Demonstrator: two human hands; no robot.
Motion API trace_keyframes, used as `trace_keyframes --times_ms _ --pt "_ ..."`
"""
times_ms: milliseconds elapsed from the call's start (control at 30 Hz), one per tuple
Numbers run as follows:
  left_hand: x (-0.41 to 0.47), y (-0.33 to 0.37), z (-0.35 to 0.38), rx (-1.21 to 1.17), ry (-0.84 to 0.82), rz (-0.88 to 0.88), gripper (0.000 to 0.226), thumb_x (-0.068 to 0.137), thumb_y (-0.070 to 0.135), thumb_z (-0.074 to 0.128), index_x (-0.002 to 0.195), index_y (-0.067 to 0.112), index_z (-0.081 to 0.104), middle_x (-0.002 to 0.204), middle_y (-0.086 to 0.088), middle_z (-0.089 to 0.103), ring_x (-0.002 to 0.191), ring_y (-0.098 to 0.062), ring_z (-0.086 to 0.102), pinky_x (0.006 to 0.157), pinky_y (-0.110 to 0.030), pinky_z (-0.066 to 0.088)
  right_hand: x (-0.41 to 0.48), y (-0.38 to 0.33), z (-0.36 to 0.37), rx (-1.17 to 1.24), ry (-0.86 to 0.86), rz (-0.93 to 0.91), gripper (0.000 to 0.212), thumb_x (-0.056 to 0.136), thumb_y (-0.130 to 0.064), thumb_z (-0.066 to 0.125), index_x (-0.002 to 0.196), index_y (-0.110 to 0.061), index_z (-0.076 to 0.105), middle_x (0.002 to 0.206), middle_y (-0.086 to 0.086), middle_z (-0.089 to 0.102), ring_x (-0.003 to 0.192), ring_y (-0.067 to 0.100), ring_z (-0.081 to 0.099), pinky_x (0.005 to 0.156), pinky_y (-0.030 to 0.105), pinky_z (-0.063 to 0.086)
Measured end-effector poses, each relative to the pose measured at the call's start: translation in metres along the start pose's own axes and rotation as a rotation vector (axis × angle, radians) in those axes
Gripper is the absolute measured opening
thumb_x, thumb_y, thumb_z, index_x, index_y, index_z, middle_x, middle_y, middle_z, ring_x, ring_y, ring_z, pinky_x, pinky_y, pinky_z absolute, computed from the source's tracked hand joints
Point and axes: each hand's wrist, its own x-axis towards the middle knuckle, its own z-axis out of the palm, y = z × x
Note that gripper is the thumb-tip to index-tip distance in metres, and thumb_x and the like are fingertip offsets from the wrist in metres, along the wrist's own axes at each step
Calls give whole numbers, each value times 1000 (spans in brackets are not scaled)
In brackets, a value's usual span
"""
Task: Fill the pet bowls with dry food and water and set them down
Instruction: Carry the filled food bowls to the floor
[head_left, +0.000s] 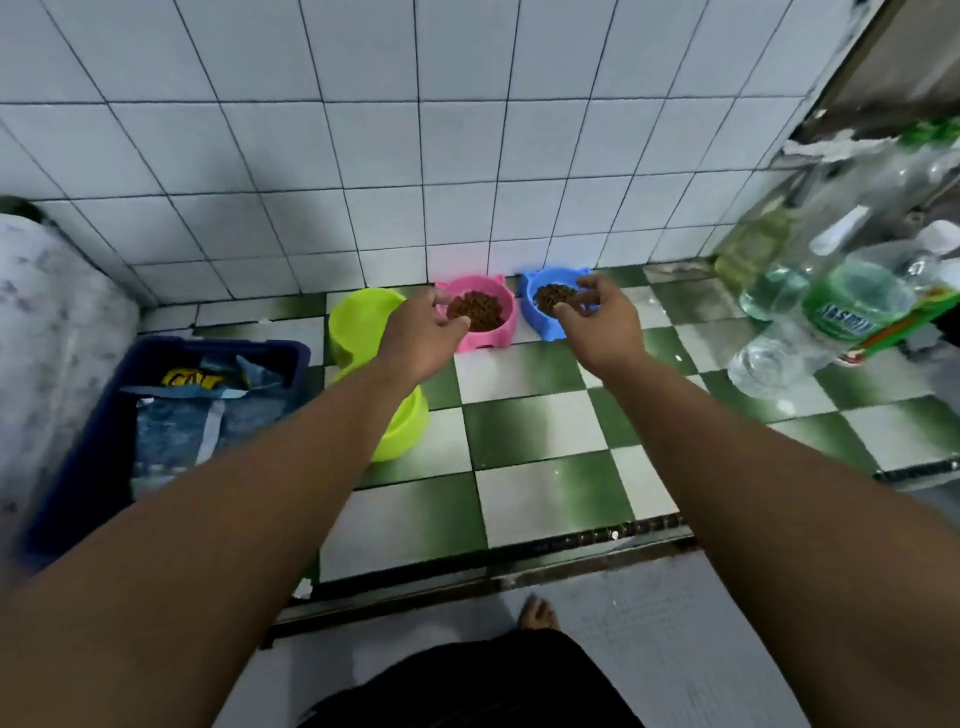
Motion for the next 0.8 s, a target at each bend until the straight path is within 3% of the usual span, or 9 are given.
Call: trace_keyframes --times_ms 100,300,400,467,600,700,800 --pt "18 3 26 44 27 -100 44 94 32 69 135 21 58 120 -4 71 111 -24 65 95 -36 52 45 25 -12 -40 -74 9 41 88 -22 67 127 -14 57 104 -2 62 100 21 64 95 36 52" --pt "56 3 69 121 82 -252 57 95 29 67 147 16 49 134 -9 62 120 -29 60 98 -34 48 118 71 -20 -169 -80 80 50 88 -26 67 133 -9 54 107 7 63 98 25 64 90 36 53" --pt "78 -6 81 180 113 -294 65 87 35 68 146 17 48 132 -10 61 118 -30 61 97 -37 51 141 93 -14 -205 -95 129 52 86 -27 68 132 -9 53 110 10 64 98 28 64 87 37 54" --pt "92 -16 88 235 120 -326 67 80 40 63 142 18 50 127 -11 62 114 -31 62 93 -37 52 154 105 -10 -223 -112 179 58 84 -29 70 136 -8 51 122 14 64 108 33 64 93 43 54" --pt "106 -30 105 332 156 -350 62 89 31 63 145 12 44 128 -15 58 116 -32 58 91 -36 47 174 118 -1 -282 -196 273 66 87 -26 67 144 -2 43 139 19 54 122 36 57 98 39 50" --pt "113 -36 112 435 186 -371 56 95 31 58 143 7 41 134 -19 52 120 -33 51 96 -38 42 184 121 9 -291 -248 267 49 87 -28 68 127 -1 61 122 18 65 109 36 64 85 36 53" --pt "121 -41 115 419 185 -448 49 98 30 53 140 6 45 135 -20 50 114 -30 52 88 -31 32 189 120 16 -229 -275 258 39 86 -24 66 120 -5 68 109 15 71 96 31 69 75 32 53"
